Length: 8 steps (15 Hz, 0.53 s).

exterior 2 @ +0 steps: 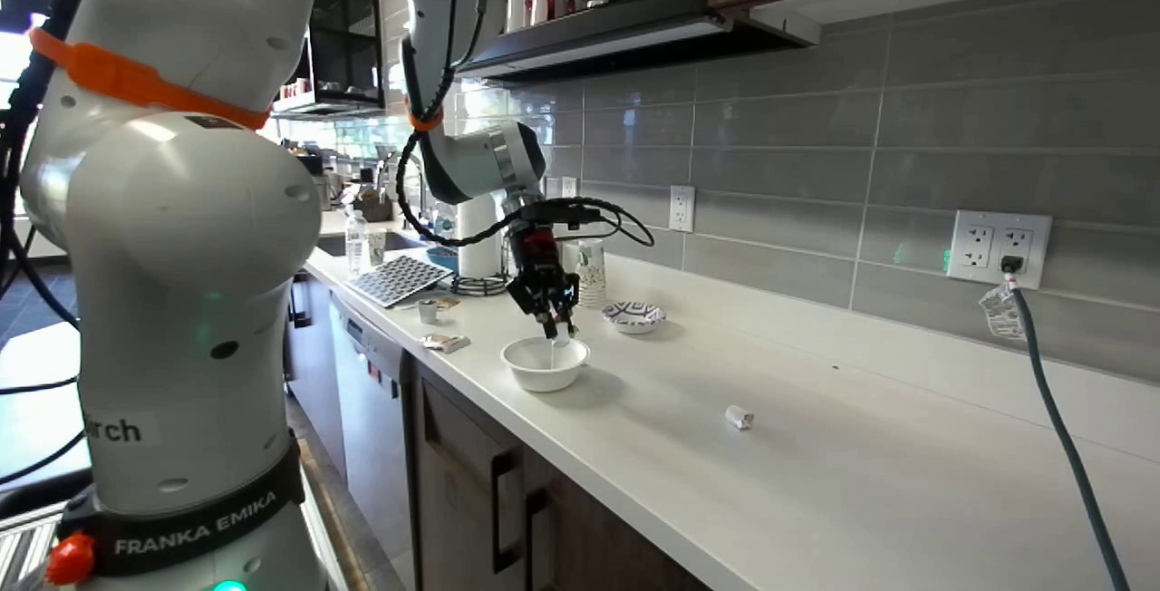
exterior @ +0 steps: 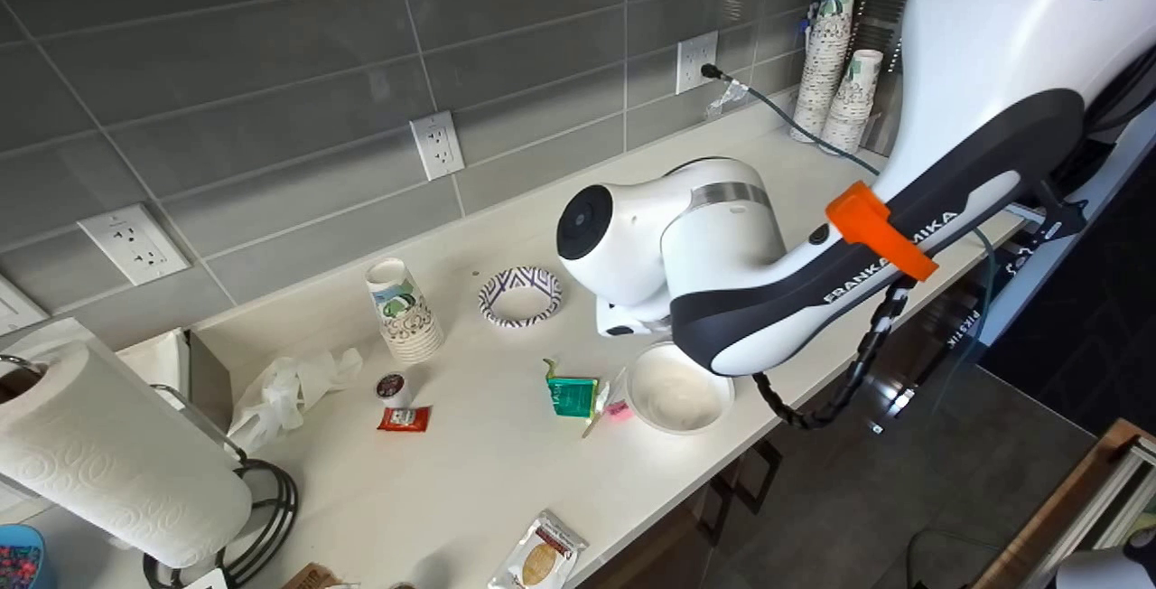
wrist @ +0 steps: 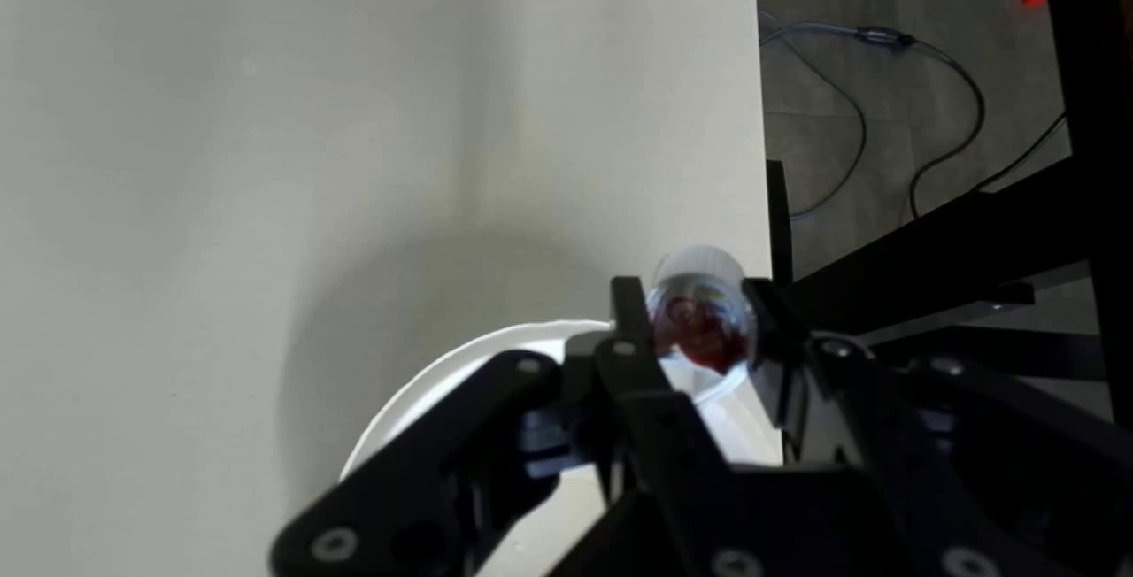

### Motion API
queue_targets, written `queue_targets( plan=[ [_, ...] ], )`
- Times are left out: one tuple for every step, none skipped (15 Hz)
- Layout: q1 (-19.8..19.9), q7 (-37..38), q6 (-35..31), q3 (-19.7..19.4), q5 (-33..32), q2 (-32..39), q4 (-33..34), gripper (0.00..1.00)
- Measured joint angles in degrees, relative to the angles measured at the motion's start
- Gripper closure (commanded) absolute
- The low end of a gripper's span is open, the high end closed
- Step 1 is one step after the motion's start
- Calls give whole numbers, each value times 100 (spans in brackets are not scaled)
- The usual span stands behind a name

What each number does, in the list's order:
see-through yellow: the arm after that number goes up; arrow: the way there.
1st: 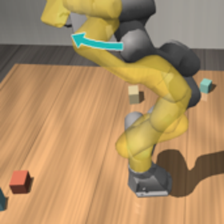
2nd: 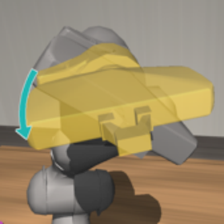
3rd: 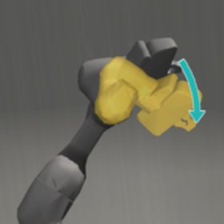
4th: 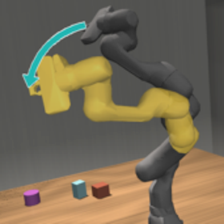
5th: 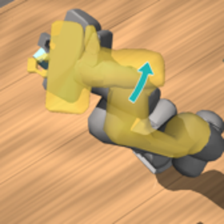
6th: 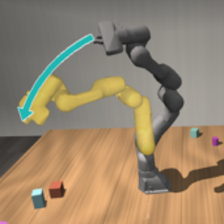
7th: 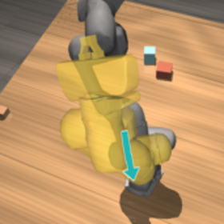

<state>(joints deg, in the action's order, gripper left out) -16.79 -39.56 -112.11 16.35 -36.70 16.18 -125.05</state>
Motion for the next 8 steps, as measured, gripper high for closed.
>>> queue_targets(
  plan=[
    [-2, -12, 5, 2, -4, 0, 6, 69],
    [-4, -23, 10, 3, -9, 0, 13, 69],
    [-6, -31, 13, 4, -22, 0, 18, 68],
    [-8, -39, 17, 4, -35, 0, 22, 68],
    [-12, -54, 32, 4, -55, 0, 25, 68],
    [-20, -74, 68, 4, -73, 0, 31, 67],
    [-31, -93, 133, 6, -98, 0, 44, 67],
    [-42, -101, 198, 10, -127, 0, 59, 67]
  ],
)
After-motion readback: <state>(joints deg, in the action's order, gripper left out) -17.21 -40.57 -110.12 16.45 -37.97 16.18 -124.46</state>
